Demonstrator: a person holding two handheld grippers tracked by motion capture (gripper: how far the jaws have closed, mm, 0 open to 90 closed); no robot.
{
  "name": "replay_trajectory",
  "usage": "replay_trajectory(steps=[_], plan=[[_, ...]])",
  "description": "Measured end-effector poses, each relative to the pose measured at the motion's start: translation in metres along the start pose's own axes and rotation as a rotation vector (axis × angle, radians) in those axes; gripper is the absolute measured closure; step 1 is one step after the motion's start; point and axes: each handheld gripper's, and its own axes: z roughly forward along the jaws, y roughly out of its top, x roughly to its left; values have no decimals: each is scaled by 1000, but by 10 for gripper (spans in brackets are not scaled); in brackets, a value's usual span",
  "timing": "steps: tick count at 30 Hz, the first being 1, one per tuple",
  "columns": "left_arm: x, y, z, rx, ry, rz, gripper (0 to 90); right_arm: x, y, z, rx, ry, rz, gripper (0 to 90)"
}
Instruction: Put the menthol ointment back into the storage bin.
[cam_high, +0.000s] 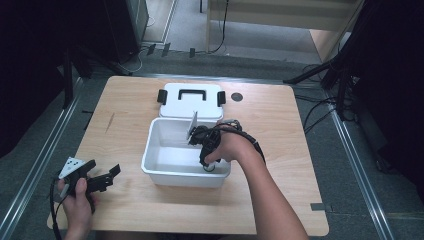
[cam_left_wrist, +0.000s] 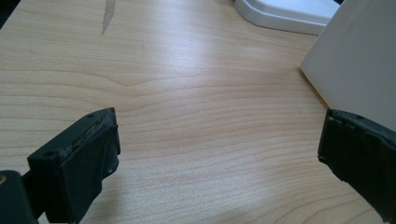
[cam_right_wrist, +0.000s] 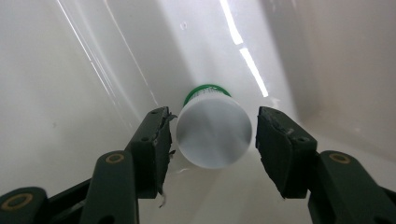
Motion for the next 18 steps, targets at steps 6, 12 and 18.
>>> replay_trajectory(steps=[6, 12, 18], plan=[[0, 0, 0, 1, -1, -1, 0, -2, -3, -26, -53, -8, 6, 448], [0, 0, 0, 3, -1, -1, 0, -5, -8, -56, -89, -31, 9, 447], [0, 0, 0, 5, 0, -1, 0, -7, -17, -82, -118, -52, 21, 447]])
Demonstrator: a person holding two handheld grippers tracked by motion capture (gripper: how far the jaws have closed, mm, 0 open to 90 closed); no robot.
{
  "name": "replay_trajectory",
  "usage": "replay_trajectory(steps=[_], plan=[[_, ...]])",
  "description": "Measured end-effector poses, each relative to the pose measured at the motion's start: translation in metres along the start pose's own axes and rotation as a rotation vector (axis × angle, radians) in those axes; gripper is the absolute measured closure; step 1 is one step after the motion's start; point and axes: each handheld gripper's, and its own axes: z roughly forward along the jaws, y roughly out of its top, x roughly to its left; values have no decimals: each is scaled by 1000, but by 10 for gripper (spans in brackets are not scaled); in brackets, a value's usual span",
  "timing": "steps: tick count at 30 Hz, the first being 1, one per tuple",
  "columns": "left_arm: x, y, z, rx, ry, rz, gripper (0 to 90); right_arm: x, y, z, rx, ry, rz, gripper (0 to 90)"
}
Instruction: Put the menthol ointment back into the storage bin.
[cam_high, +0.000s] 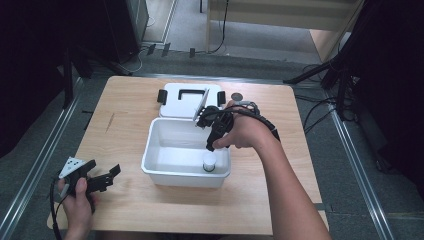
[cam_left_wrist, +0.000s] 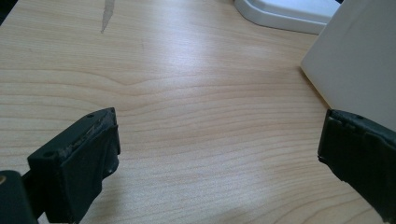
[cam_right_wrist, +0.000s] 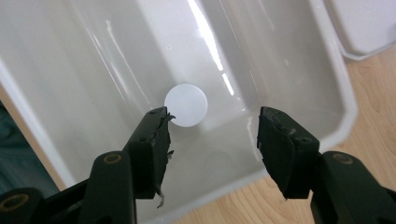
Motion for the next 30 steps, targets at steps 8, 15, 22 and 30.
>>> replay_trajectory(steps=[8, 15, 22, 30], plan=[[0, 0, 0, 0, 2, 2, 0, -11, -24, -22, -12, -22, 40, 444], [0, 0, 0, 0, 2, 2, 0, -23, -52, -27, 4, -33, 83, 432], [-1, 0, 0, -1, 3, 3, 0, -34, -83, -21, 21, -31, 141, 430], [-1, 0, 0, -3, 5, 7, 0, -43, -113, -11, 19, -24, 199, 424]])
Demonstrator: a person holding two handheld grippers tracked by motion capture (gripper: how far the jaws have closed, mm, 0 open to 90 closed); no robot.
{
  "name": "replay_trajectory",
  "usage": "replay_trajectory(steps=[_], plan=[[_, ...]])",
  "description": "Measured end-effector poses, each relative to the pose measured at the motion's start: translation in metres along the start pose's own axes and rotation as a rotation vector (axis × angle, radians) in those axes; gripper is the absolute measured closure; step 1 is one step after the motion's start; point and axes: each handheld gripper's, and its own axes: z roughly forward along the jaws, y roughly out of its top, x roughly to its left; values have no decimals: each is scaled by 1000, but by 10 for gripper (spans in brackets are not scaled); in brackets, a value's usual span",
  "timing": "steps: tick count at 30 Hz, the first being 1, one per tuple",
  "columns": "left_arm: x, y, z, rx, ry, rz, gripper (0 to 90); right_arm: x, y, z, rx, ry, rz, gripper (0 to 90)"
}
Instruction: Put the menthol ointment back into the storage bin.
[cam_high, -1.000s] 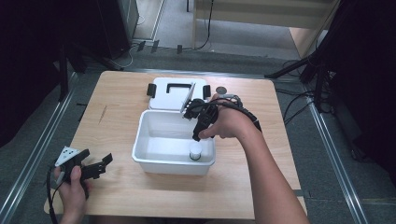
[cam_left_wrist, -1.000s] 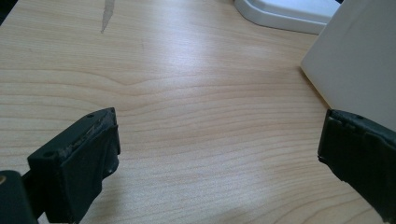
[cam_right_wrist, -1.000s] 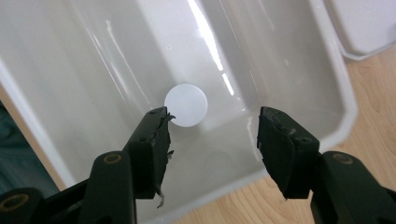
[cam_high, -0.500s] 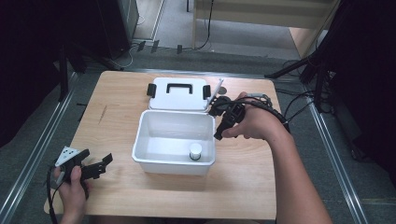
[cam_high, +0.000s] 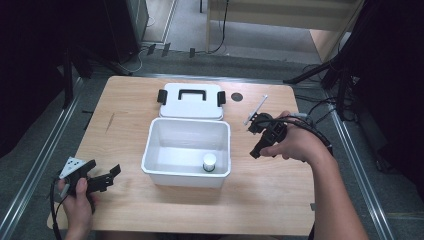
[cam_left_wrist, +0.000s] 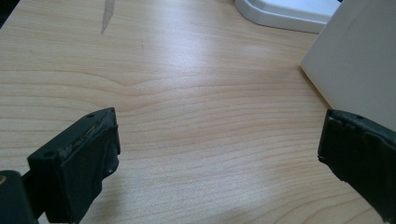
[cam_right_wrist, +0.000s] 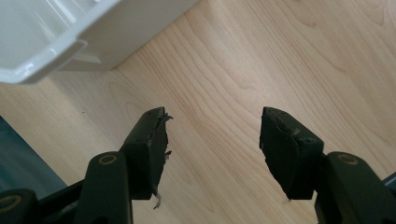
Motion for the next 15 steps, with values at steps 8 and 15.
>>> replay_trajectory(steps=[8, 15], plan=[[0, 0, 0, 1, 0, 3, 0, -7, -20, 10, -15, 10, 42, 403], [0, 0, 0, 0, 0, 2, 0, -15, -39, 21, -82, 2, 105, 370]])
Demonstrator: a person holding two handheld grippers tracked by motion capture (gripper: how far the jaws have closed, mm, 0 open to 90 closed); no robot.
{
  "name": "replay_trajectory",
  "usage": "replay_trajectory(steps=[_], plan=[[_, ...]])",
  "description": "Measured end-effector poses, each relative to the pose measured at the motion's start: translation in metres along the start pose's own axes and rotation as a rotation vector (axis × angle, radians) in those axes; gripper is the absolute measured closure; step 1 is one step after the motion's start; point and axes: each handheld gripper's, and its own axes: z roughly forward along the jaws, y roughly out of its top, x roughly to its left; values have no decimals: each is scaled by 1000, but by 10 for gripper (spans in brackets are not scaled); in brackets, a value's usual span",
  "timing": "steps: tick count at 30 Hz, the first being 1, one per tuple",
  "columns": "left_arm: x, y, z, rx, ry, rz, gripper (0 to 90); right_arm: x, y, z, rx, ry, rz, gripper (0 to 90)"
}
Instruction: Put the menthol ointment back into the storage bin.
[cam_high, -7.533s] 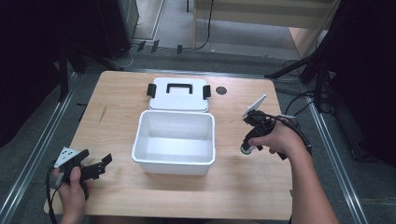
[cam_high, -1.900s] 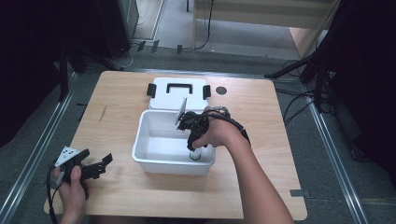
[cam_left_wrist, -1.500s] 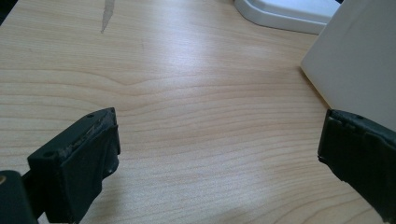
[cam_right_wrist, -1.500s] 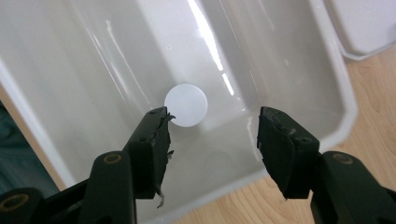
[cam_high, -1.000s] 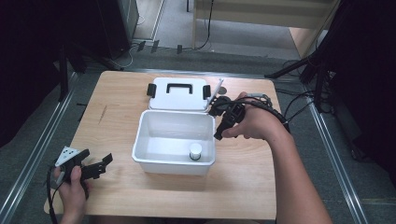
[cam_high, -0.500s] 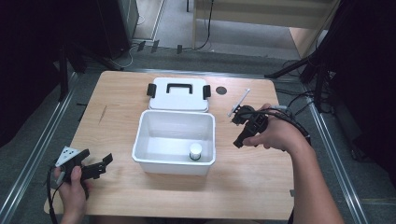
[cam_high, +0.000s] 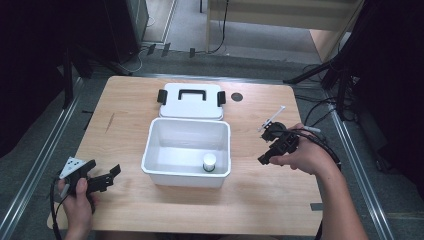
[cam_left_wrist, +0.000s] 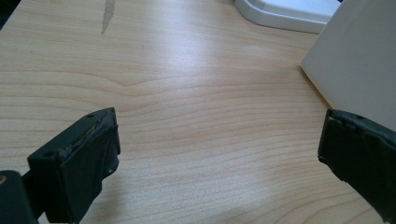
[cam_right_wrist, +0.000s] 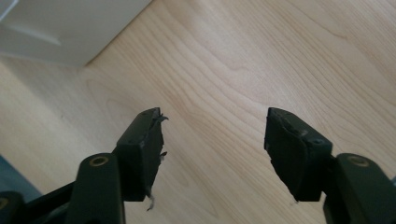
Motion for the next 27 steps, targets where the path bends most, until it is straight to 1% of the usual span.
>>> replay_trajectory(steps=[1, 3, 5, 8, 10, 11, 13, 16, 18, 19, 21, 22, 24, 27], plan=[[0, 0, 0, 0, 0, 0, 0, -2, -3, 2, -23, 1, 18, 352], [0, 0, 0, 1, 0, 0, 0, -4, -10, 7, -57, 4, 37, 331], [0, 0, 0, 0, 0, 0, 0, -6, -18, 11, -102, -3, 50, 328], [-1, 0, 0, 4, -1, 1, 0, -11, -30, 18, -165, -3, 91, 316], [-1, 0, 0, 4, -1, 2, 0, -13, -38, 22, -196, -15, 113, 305], [-1, 0, 0, 5, -1, 0, 0, -14, -42, 24, -215, -29, 123, 302], [-1, 0, 0, 6, -1, 2, 0, -15, -50, 27, -263, -42, 141, 288], [-1, 0, 0, 5, 0, 2, 0, -16, -61, 31, -330, -35, 183, 250], [-1, 0, 0, 5, 0, 3, 0, -16, -68, 35, -376, -46, 187, 213], [-1, 0, 0, 5, 1, 3, 0, -15, -72, 37, -397, -56, 181, 199], [-1, 0, 0, 6, 1, 6, 0, -13, -78, 41, -446, -94, 177, 150], [-1, 0, 0, 6, 0, 6, 0, -13, -82, 43, -471, -113, 182, 146], [-1, 0, 0, 5, 1, 3, 0, -11, -89, 45, -514, -148, 220, 143], [-1, 0, 0, 4, 1, 3, 0, -9, -101, 49, -584, -170, 294, 132]])
